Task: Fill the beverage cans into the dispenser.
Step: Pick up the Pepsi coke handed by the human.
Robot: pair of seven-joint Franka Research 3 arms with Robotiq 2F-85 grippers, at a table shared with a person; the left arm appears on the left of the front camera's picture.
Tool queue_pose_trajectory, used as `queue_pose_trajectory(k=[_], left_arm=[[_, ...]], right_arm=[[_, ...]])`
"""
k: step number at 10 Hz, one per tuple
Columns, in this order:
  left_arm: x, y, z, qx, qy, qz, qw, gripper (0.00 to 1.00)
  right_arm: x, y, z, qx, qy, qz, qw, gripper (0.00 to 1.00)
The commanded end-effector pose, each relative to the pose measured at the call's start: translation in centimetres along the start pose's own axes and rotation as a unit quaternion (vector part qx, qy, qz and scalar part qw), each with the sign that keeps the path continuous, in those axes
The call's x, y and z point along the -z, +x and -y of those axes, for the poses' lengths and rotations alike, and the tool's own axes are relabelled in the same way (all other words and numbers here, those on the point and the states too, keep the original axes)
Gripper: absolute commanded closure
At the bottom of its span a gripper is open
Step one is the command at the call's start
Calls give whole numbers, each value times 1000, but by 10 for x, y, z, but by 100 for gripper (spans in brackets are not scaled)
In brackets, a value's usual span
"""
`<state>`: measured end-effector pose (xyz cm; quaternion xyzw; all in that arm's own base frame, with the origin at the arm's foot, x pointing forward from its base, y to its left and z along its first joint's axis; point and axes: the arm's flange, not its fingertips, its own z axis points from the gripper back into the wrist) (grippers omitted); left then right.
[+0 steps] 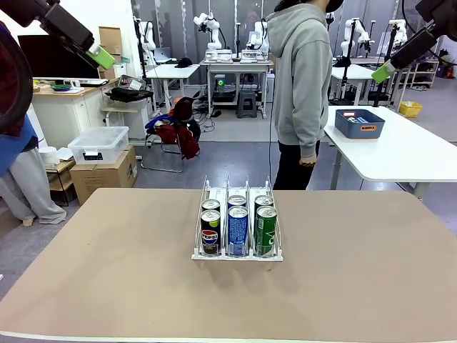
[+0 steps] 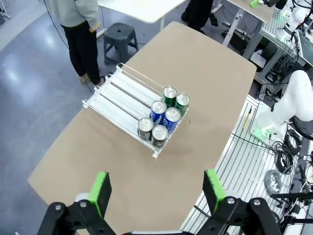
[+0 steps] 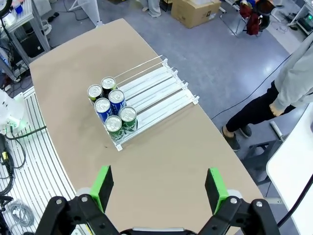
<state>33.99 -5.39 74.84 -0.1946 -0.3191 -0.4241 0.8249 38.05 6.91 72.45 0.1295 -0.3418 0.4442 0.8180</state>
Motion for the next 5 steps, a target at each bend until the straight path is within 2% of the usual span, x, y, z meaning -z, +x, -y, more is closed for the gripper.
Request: queue_pose_trajectory(k=[1,2,3,5], left_arm=[[1,-5,-1,0,-2,2,1000,0],[5,-6,3,-14,-3,-13,1000,0],[-1,0,0,0,1,2,1000,0],[-1,0,0,0,1,2,1000,0]], right_arm=[[-3,-2,9,1,6,3,1000,0],[1,-2,10,23,-8,4,1000,0],[-1,1,3,2,-2,1,1000,0],[-1,1,3,2,-2,1,1000,0]])
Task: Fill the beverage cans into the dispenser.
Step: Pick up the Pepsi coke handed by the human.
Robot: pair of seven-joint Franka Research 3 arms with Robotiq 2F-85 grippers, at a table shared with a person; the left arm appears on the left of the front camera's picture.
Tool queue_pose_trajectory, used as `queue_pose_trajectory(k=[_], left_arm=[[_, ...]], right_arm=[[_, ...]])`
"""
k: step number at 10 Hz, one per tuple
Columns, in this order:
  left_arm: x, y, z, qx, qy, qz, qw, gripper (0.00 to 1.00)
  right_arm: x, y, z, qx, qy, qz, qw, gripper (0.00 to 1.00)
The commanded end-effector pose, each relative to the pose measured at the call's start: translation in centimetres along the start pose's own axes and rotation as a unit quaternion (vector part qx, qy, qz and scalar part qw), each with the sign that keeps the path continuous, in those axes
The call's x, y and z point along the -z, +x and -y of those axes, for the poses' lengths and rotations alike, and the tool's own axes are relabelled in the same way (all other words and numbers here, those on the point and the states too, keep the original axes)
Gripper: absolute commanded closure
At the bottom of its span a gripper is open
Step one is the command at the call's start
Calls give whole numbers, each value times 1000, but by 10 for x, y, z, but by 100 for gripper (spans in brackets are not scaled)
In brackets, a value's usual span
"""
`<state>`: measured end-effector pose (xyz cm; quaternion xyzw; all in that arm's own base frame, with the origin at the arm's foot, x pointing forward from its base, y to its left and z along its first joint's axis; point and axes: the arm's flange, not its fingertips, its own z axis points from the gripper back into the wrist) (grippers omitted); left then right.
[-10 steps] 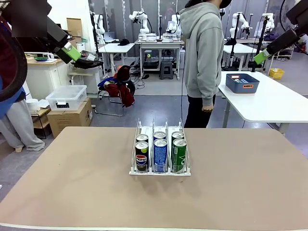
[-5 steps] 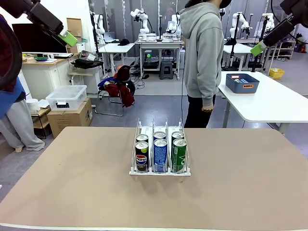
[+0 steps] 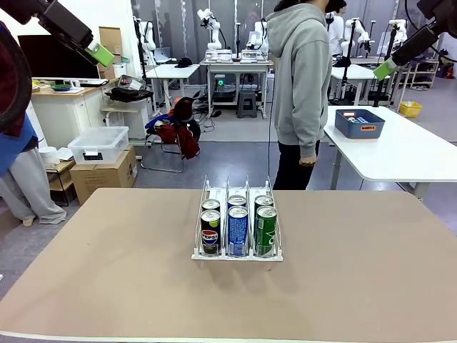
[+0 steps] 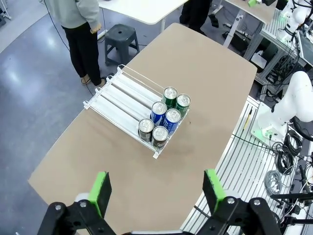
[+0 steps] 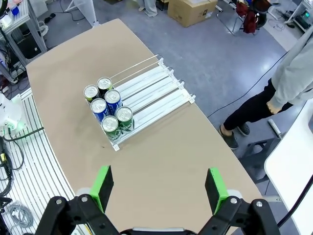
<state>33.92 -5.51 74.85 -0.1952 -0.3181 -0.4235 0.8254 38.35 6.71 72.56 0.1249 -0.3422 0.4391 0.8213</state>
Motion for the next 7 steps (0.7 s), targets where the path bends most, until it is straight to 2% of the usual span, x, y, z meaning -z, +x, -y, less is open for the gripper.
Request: queue_pose_trajectory(k=[1,7], left_arm=[[-2,0,-1,1,2,2,1000,0],[-2,0,-1,1,2,2,1000,0]], right_arm=[[-1,0,-1,-2,4,3,1000,0],[-1,0,-1,-2,4,3,1000,0]])
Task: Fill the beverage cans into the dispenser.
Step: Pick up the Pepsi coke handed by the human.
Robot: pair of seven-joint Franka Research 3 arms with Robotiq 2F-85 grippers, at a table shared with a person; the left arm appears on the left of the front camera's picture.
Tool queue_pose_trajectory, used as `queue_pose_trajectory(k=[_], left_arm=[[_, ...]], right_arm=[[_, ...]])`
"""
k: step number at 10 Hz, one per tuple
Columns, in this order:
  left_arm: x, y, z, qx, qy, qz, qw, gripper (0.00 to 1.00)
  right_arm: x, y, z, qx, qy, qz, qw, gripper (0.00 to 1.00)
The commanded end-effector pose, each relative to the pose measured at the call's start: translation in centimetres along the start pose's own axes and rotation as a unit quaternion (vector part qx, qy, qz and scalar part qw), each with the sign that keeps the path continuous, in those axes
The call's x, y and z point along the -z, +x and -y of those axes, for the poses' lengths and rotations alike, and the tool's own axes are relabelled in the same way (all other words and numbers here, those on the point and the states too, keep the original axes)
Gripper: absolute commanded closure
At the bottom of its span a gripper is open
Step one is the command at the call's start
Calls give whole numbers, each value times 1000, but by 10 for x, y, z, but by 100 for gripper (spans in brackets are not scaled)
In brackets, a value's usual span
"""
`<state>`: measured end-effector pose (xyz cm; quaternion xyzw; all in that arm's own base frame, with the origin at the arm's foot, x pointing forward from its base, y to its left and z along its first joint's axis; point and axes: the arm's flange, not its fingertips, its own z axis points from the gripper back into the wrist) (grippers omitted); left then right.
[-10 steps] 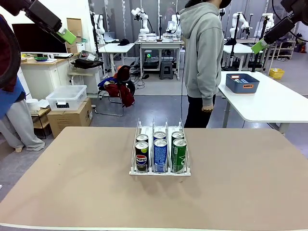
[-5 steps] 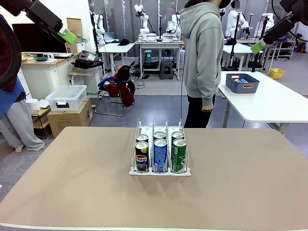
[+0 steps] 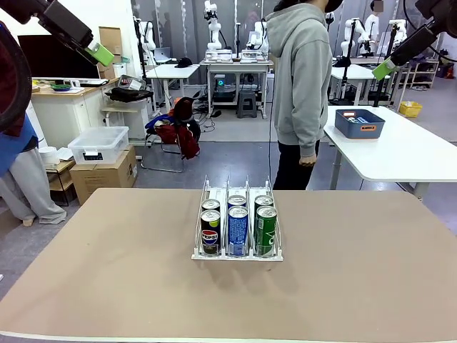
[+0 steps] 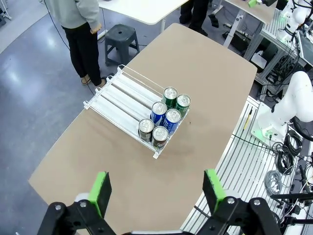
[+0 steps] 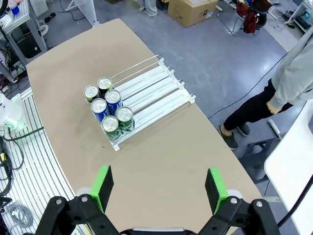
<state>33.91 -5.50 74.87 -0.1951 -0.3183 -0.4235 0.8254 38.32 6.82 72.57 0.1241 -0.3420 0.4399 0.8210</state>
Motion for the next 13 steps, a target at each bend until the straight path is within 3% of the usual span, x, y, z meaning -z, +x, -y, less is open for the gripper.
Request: queue_pose_trajectory(k=[1,13], left_arm=[[-2,-1,-1,1,2,2,1000,0],[-2,-1,-1,1,2,2,1000,0]], right_arm=[[-1,-1,0,-1,4,3,1000,0],[-1,-1,0,-1,4,3,1000,0]])
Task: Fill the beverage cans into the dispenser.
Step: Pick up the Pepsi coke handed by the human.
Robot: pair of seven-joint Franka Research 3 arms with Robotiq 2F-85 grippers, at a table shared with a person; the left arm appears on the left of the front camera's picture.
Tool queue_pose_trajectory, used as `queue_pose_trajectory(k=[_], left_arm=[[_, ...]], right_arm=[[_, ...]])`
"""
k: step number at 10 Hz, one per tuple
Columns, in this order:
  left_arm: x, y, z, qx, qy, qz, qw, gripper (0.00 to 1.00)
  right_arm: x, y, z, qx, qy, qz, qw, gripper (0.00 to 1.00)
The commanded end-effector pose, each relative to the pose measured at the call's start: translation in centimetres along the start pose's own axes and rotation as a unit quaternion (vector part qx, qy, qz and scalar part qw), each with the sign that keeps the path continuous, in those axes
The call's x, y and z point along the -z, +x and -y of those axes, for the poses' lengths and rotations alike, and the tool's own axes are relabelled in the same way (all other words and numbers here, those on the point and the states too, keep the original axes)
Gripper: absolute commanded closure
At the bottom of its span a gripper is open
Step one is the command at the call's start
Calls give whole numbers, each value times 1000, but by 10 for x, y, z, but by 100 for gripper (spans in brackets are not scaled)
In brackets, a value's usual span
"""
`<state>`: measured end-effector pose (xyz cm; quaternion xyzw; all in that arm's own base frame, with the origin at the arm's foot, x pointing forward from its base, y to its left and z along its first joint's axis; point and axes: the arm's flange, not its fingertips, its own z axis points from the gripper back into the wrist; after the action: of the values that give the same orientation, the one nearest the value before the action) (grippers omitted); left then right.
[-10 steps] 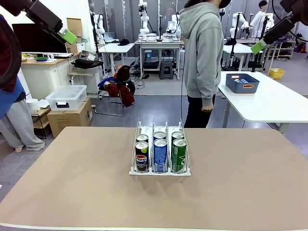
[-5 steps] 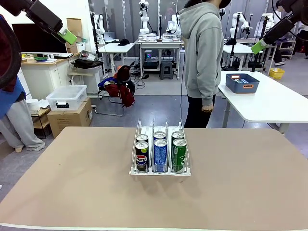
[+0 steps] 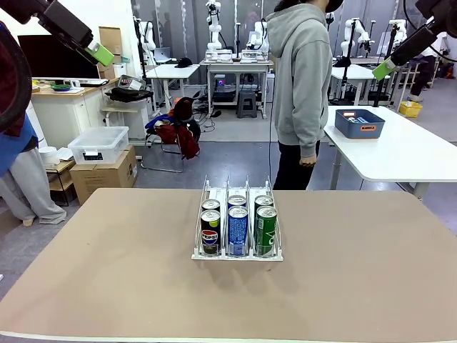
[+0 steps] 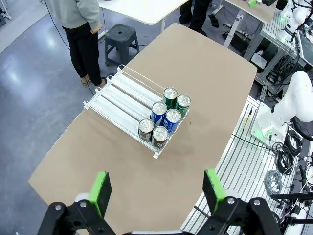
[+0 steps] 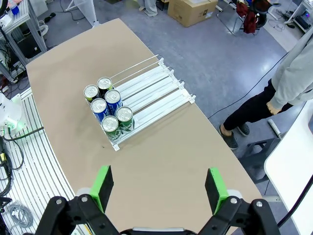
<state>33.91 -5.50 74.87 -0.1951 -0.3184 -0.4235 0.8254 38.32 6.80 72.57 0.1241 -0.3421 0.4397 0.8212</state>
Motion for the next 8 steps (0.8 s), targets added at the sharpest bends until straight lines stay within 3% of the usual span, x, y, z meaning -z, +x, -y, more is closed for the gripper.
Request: queue_pose_trajectory(k=[1,8], left_arm=[[-2,-1,-1,1,2,2,1000,0],[-2,-1,-1,1,2,2,1000,0]], right_arm=[[-1,-1,0,-1,4,3,1000,0],[-1,-1,0,-1,4,3,1000,0]])
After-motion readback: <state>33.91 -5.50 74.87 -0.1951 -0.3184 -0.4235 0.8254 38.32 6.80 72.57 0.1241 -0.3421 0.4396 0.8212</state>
